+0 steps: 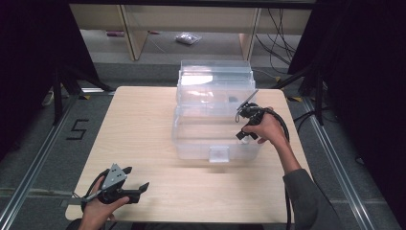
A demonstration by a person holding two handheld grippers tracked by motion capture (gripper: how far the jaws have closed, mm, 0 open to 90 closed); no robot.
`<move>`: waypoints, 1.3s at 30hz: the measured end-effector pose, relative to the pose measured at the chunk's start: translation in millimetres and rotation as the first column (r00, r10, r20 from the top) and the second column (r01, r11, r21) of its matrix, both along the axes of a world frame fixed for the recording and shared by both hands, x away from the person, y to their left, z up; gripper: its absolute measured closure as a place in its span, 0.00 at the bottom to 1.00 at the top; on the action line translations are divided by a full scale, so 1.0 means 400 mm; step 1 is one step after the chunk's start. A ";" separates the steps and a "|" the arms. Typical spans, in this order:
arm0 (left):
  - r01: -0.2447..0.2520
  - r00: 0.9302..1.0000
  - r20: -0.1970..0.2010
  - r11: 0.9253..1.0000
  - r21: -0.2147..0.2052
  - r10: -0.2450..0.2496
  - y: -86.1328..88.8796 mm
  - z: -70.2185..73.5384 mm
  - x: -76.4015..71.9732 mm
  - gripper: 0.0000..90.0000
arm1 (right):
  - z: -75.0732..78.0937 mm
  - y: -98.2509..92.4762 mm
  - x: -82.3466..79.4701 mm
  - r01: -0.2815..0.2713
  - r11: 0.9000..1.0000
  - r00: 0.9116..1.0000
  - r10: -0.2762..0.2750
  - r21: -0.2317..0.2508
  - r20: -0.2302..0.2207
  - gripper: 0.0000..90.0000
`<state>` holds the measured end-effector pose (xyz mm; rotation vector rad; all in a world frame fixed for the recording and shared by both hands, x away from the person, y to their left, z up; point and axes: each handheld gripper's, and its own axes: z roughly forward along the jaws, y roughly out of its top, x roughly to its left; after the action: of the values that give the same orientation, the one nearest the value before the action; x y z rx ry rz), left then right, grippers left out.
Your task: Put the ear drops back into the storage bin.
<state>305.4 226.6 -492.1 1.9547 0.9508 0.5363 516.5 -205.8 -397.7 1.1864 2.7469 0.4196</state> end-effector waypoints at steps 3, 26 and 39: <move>-0.002 1.000 0.001 1.000 -0.004 0.002 0.000 0.000 0.000 0.17 | 0.002 -0.001 -0.002 -0.015 1.000 1.000 0.015 0.015 0.019 0.35; 0.001 1.000 0.000 1.000 0.018 -0.001 0.002 0.001 0.001 0.17 | 0.027 -0.001 -0.037 -0.010 0.999 0.999 0.009 0.043 0.044 0.33; -0.005 1.000 -0.003 1.000 0.009 0.005 0.000 0.001 -0.001 0.17 | 0.043 -0.004 -0.059 -0.052 0.997 0.996 0.047 0.063 0.080 0.32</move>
<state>304.9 226.6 -491.6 1.9622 0.9568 0.5423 493.0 -207.6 -380.3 1.0926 2.7200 0.5528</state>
